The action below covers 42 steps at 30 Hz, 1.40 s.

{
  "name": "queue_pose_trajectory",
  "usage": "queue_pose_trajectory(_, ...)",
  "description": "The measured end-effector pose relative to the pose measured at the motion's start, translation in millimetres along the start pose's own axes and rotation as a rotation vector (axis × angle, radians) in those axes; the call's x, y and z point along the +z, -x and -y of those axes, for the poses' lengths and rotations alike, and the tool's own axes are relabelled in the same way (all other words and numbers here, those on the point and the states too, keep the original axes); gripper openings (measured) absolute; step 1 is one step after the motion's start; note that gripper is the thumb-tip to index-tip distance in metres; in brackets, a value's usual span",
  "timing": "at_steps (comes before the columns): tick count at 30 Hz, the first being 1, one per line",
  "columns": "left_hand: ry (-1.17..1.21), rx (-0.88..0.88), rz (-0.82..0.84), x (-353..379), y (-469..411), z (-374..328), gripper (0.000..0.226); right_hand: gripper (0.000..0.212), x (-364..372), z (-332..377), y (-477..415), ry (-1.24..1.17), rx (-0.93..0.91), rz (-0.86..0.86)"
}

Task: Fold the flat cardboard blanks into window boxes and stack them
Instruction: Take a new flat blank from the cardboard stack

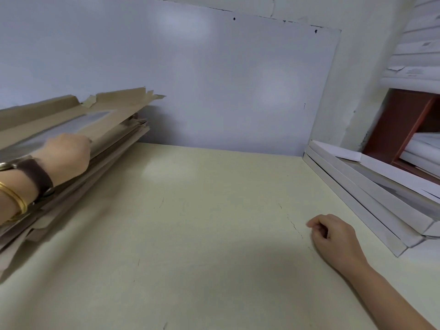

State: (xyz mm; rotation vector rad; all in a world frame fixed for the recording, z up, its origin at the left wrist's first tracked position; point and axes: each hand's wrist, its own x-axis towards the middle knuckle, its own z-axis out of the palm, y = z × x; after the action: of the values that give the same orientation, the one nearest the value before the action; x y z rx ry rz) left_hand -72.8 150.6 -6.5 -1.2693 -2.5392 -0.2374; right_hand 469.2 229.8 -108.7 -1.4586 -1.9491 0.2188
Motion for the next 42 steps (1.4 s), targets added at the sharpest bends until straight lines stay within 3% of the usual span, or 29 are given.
queue_pose_trajectory(3,0.022,0.082,-0.016,-1.1,11.0,-12.6,0.015,0.029,0.0,-0.1,-0.1,0.001,0.005,0.007)
queue_pose_trajectory(6,0.045,0.128,0.035,-4.5,26.2,-27.9,0.02,0.028,0.1,0.3,0.0,0.003,0.002,0.007)
queue_pose_trajectory(10,0.133,0.206,-0.024,-2.4,43.8,-44.9,0.024,0.027,-0.2,0.0,-0.4,0.005,0.005,0.004)
queue_pose_trajectory(15,0.061,0.359,-0.099,1.3,55.6,-64.7,0.022,0.028,-0.7,0.5,-0.7,0.003,0.004,0.003)
queue_pose_trajectory(20,0.072,0.358,-0.036,1.1,67.6,-85.0,0.026,0.028,-1.4,1.4,-0.4,0.007,0.011,0.013)
queue_pose_trajectory(34,-0.089,0.451,-0.086,-0.3,91.5,-130.6,0.022,0.028,-1.4,0.1,-0.7,-0.001,0.019,0.008)
queue_pose_trajectory(42,-0.111,0.686,-0.139,5.7,115.7,-158.6,0.025,0.029,-3.4,4.1,-0.6,-0.025,0.011,-0.062)
